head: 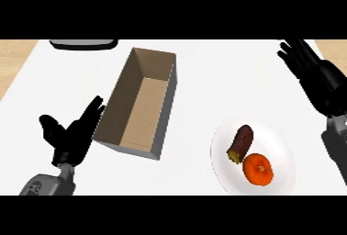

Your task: Pick the squash from the plate and place it in the cardboard box

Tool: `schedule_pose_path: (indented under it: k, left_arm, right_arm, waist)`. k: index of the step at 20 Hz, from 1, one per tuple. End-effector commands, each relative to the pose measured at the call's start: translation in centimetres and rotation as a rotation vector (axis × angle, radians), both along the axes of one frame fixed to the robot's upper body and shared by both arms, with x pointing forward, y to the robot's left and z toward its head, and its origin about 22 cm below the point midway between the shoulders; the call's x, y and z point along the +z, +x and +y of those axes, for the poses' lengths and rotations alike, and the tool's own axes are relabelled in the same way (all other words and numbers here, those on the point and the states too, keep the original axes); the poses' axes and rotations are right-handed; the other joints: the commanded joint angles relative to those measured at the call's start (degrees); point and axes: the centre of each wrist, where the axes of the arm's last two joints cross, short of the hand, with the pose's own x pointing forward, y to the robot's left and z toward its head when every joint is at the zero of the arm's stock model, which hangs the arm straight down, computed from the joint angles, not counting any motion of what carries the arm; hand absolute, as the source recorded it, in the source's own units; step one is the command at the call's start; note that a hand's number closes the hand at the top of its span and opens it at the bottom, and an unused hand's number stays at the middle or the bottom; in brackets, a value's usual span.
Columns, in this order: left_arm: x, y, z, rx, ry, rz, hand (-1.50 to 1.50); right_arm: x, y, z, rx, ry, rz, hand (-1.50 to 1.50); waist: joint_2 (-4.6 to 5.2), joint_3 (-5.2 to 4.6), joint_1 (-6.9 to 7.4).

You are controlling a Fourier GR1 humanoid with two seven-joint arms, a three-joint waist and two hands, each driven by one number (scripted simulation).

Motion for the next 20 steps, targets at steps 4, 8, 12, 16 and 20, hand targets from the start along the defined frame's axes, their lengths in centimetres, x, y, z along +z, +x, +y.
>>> schedule_pose_path:
  k: [4, 8, 12, 16, 20]
  left_arm:
    - [2.5, 0.6, 6.5, 0.126, 0.39, -0.117, 0.0]
    - [2.5, 0.5, 7.9, 0.144, 0.483, -0.089, 0.0]
    - [3.2, 0.5, 9.5, 0.212, 0.591, -0.163, 0.0]
    - [3.3, 0.8, 9.1, 0.212, 0.603, -0.16, 0.0]
    - [2.8, 0.4, 10.0, 0.209, 0.61, -0.149, 0.0]
  right_arm:
    - [-4.5, -1.4, 2.6, 0.509, 0.094, 0.103, -1.5]
    - [3.9, -2.0, 4.7, 0.767, -0.372, -0.258, -1.5]
    - [-7.1, -4.2, 1.2, 0.914, -0.067, -0.032, -1.5]
    - [-9.1, -3.9, -2.4, 0.993, 0.103, -0.065, -1.5]
    - [-7.0, -2.2, -2.0, 1.014, -0.04, -0.224, -1.5]
  waist:
    - [0.14, 0.12, 2.18]
    - [-2.83, 0.06, 2.89]
    - [1.0, 0.4, 1.3]
    - [0.83, 0.34, 1.31]
    - [0.59, 0.24, 2.13]
